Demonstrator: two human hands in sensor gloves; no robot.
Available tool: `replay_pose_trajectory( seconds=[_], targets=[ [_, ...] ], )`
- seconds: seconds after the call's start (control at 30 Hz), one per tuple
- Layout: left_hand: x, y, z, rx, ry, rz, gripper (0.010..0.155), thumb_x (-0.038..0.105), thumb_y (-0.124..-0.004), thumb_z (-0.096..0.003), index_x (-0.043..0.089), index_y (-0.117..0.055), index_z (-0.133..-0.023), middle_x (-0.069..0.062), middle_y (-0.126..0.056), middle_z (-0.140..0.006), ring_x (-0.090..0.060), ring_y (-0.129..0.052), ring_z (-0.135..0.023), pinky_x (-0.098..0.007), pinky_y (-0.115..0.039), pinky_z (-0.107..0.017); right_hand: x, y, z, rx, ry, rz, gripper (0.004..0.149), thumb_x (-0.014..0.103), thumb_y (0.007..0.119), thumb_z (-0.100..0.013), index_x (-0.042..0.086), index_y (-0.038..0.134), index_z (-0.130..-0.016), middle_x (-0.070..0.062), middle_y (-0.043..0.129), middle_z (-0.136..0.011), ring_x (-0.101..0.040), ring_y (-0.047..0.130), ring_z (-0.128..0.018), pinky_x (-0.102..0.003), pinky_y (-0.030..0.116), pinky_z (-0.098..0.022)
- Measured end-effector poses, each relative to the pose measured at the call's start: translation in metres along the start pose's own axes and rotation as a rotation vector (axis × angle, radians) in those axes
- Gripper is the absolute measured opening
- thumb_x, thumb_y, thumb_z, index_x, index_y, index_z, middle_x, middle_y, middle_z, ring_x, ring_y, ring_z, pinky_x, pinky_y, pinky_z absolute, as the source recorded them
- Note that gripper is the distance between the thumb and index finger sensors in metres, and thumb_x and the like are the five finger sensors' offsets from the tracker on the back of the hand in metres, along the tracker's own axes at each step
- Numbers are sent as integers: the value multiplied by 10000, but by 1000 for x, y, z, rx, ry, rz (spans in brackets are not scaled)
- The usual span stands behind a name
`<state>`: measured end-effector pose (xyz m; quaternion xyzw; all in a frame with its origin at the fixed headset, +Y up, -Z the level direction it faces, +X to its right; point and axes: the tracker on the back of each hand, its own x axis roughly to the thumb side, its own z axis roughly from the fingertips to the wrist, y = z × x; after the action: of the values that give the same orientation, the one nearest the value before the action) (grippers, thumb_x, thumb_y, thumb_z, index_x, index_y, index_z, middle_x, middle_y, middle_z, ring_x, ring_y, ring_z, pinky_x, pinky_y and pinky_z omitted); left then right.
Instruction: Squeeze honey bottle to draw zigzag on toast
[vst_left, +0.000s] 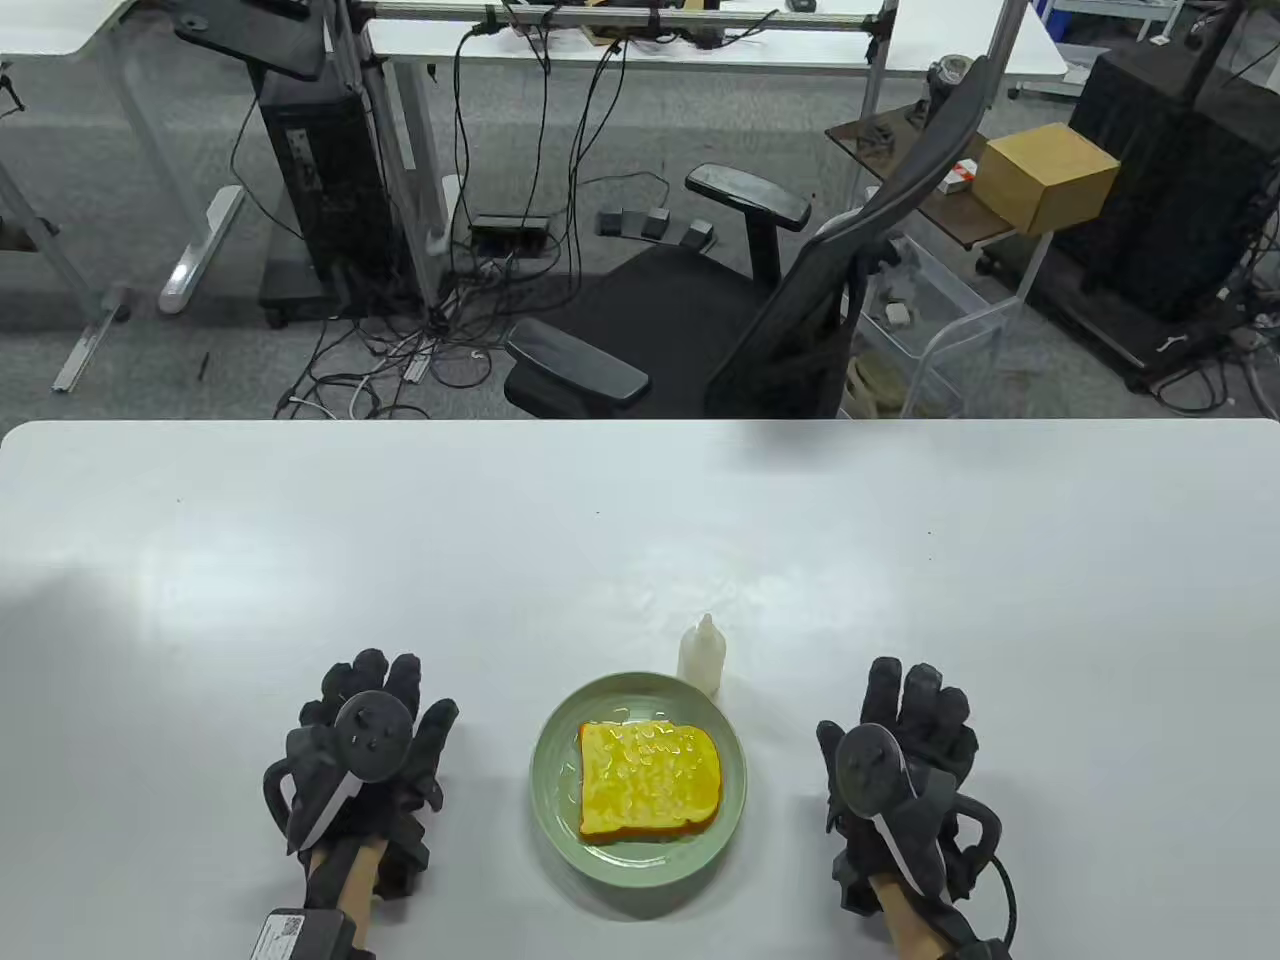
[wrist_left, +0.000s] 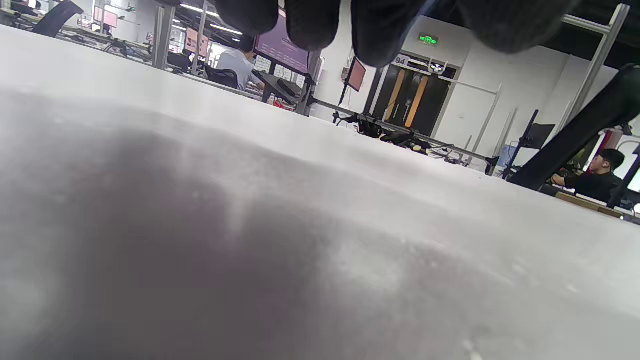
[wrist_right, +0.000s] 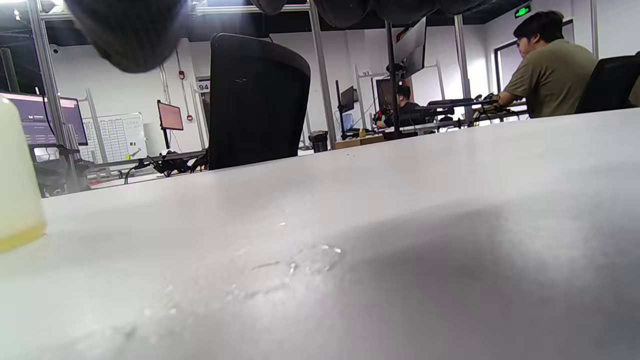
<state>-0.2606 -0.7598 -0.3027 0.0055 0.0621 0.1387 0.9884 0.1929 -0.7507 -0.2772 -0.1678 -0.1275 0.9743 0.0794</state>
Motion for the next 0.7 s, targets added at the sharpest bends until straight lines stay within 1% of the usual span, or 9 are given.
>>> replay_pose_trajectory(
  seconds=[0.13,0.37,0.43,0.47,0.53,0.6,0.7],
  targets=[
    [2,-1,0,-3,-4,-8,743,606,-685,-455,264,-609,-1110,-107,-502,-1170,-475,-481,-1108,-722,-431,-747,0,0,0,18,4,13,829,549,770,-391,270,417,-1087,-153,461,-1158,-504,474,-1043,-657,484,-732],
    [1,1,0,8,0,1,745,605,-686,-455,264,-603,-1113,-106,-501,-1170,-473,-481,-1109,-721,-431,-747,-2,-1,1,20,16,-33,853,549,769,-389,250,381,-1087,-153,470,-1152,-499,501,-1036,-651,504,-728],
    [0,-1,0,5,6,-7,749,606,-686,-454,265,-595,-1115,-106,-495,-1171,-473,-479,-1109,-722,-430,-747,-1,0,1,20,8,-33,887,556,767,-387,231,333,-1088,-148,470,-1151,-498,506,-1035,-648,511,-728],
    [-2,-1,0,4,11,-8,751,606,-685,-455,267,-588,-1118,-107,-488,-1173,-474,-474,-1110,-722,-430,-747,0,1,2,21,4,-37,942,567,763,-383,193,257,-1084,-148,453,-1153,-502,481,-1039,-639,513,-732],
    [-6,2,-1,11,33,21,766,609,-682,-456,269,-552,-1130,-111,-463,-1177,-476,-458,-1111,-720,-428,-748,1,3,3,16,-18,-78,1039,597,754,-364,127,135,-1052,-181,378,-1154,-518,432,-1042,-662,550,-710],
    [-10,5,0,38,46,79,783,607,-686,-454,263,-522,-1137,-118,-447,-1177,-479,-451,-1109,-718,-426,-748,3,3,3,56,-34,-133,1061,614,741,-361,132,73,-1030,-183,320,-1156,-531,407,-1039,-672,557,-700],
    [-13,8,1,75,53,142,781,609,-687,-452,258,-533,-1133,-117,-453,-1175,-479,-454,-1107,-716,-428,-748,7,1,4,47,-50,-174,1088,635,731,-346,136,24,-1006,-186,295,-1154,-547,407,-1029,-675,571,-691]
  ],
)
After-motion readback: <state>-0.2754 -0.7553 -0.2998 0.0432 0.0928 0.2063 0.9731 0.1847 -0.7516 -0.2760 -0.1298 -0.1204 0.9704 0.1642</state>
